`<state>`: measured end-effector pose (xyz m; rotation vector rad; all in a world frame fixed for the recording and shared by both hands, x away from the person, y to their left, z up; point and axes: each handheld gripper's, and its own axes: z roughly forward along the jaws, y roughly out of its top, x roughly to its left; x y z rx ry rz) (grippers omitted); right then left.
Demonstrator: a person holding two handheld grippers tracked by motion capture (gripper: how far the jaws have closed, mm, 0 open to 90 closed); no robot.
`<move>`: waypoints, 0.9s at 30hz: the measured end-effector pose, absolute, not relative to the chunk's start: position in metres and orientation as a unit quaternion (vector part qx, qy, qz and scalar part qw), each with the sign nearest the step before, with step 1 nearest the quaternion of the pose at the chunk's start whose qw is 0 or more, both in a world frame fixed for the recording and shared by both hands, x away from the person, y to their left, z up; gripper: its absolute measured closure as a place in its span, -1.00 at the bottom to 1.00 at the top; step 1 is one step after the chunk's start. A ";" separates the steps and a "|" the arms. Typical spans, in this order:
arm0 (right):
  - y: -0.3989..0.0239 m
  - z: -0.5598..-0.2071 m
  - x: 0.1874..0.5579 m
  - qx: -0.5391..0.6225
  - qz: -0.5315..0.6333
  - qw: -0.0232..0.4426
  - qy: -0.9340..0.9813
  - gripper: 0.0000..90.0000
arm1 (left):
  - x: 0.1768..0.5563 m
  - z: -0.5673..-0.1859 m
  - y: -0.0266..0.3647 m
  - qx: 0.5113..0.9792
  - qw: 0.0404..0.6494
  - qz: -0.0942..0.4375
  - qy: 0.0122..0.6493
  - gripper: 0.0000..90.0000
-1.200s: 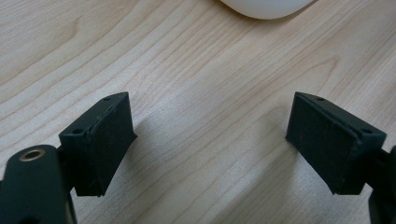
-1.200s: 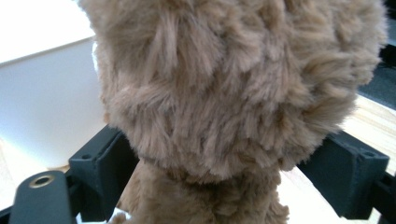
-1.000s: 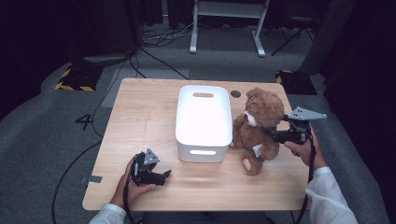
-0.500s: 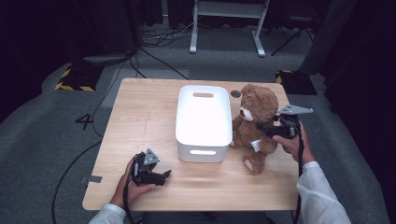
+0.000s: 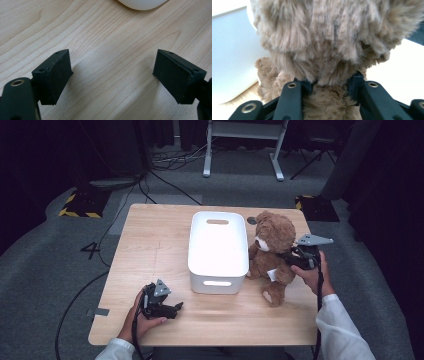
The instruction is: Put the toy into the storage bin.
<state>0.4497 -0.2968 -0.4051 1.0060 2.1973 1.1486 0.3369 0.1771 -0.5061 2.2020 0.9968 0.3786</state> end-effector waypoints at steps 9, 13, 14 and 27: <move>-0.304 -0.405 0.441 0.363 0.432 0.245 0.788 0.56 | 0.337 -0.506 0.177 0.846 0.341 0.145 0.383 -0.66; -0.307 -0.402 0.437 0.359 0.440 0.254 0.783 0.58 | 0.337 -0.506 0.177 0.846 0.341 0.145 0.383 -0.66; -0.308 -0.401 0.436 0.357 0.442 0.256 0.782 0.58 | 0.337 -0.506 0.177 0.846 0.341 0.145 0.383 -0.66; -0.313 -0.387 0.425 0.350 0.462 0.277 0.767 0.59 | 0.337 -0.506 0.177 0.846 0.340 0.145 0.383 -0.66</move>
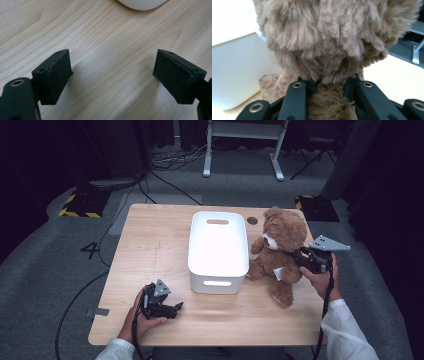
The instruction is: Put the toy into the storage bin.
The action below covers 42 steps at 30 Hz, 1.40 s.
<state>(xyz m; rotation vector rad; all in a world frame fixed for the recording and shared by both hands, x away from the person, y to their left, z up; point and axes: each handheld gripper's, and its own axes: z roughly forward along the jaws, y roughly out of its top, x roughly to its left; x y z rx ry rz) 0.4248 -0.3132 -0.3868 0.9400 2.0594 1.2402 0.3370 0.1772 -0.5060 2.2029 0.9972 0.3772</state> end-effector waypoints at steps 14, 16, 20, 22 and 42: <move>-0.324 -0.368 0.417 0.346 0.470 0.302 0.754 0.59 | 0.338 -0.506 0.177 0.847 0.340 0.144 0.383 -0.67; -0.325 -0.364 0.416 0.345 0.472 0.305 0.752 0.59 | 0.338 -0.506 0.176 0.847 0.339 0.145 0.382 -0.67; -0.325 -0.357 0.413 0.341 0.474 0.311 0.750 0.60 | 0.339 -0.506 0.176 0.848 0.339 0.143 0.382 -0.68; -0.325 -0.353 0.412 0.341 0.475 0.315 0.748 0.60 | 0.340 -0.506 0.175 0.848 0.338 0.144 0.381 -0.68; -0.318 -0.316 0.403 0.324 0.493 0.336 0.735 0.61 | 0.372 -0.506 0.149 0.864 0.341 0.127 0.348 -0.78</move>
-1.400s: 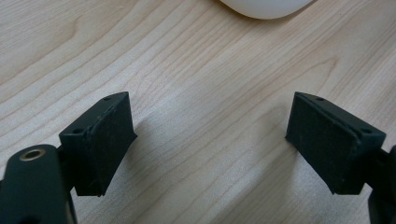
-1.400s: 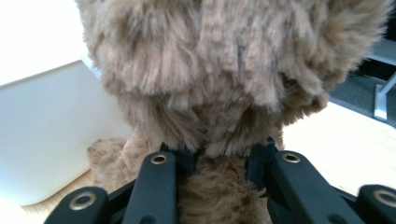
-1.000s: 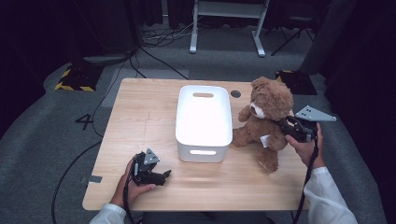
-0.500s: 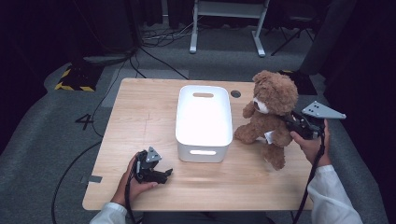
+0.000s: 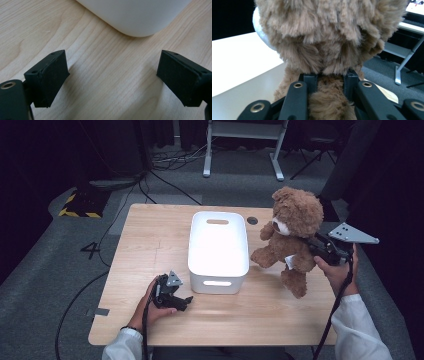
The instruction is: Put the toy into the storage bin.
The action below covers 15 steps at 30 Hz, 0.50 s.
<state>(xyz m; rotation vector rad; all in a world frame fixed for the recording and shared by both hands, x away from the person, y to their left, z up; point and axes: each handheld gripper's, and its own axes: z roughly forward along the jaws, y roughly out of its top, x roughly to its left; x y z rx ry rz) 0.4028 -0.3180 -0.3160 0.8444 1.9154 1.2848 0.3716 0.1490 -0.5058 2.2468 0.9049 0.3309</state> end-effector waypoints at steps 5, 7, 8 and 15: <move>-0.314 -0.307 0.400 0.315 0.499 0.340 0.733 0.61 | 0.376 -0.506 0.142 0.866 0.343 0.126 0.342 -0.77; -0.313 -0.303 0.399 0.313 0.501 0.341 0.732 0.61 | 0.378 -0.506 0.140 0.867 0.342 0.124 0.340 -0.76; -0.313 -0.302 0.398 0.312 0.501 0.342 0.731 0.61 | 0.378 -0.506 0.139 0.867 0.343 0.122 0.340 -0.76; -0.309 -0.291 0.396 0.306 0.507 0.347 0.728 0.61 | 0.381 -0.505 0.132 0.870 0.344 0.123 0.331 -0.72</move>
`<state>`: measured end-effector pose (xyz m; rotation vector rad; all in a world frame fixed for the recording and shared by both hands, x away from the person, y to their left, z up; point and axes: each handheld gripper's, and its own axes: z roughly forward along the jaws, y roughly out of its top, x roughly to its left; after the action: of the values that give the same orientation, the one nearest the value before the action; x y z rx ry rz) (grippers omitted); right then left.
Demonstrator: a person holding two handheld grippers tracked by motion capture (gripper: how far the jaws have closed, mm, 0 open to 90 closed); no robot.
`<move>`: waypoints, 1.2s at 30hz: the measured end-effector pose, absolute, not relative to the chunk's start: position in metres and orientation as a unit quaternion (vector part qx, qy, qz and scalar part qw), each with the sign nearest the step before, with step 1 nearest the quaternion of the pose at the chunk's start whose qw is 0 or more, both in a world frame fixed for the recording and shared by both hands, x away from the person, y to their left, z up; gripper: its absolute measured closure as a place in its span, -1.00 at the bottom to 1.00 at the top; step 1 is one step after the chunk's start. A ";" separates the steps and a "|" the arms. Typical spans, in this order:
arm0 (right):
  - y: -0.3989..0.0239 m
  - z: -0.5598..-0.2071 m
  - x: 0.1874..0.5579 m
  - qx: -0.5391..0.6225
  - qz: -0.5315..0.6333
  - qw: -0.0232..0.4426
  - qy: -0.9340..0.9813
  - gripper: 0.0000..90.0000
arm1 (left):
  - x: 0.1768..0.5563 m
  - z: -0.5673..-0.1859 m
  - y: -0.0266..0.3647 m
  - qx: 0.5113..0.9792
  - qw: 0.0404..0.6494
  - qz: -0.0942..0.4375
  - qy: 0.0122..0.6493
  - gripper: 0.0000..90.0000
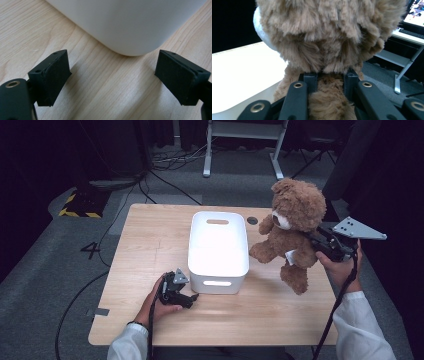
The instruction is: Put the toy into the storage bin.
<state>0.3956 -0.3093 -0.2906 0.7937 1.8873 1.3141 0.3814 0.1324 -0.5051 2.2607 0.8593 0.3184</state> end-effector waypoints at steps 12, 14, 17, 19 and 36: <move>-0.303 -0.277 0.391 0.292 0.514 0.351 0.726 0.61 | 0.382 -0.505 0.128 0.872 0.347 0.125 0.323 -0.67; -0.301 -0.275 0.390 0.289 0.517 0.352 0.725 0.61 | 0.381 -0.505 0.129 0.872 0.346 0.122 0.325 -0.67; -0.300 -0.272 0.388 0.286 0.522 0.352 0.722 0.61 | 0.378 -0.505 0.132 0.870 0.346 0.123 0.330 -0.67; -0.300 -0.269 0.387 0.284 0.526 0.353 0.720 0.61 | 0.375 -0.505 0.135 0.868 0.347 0.122 0.333 -0.67; -0.284 -0.253 0.382 0.265 0.548 0.359 0.707 0.62 | 0.343 -0.506 0.177 0.858 0.344 0.133 0.358 -0.67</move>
<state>0.3822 -0.2835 -0.2534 0.6846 1.8234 1.4131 0.3434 0.1771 -0.5060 2.2287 0.9299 0.3443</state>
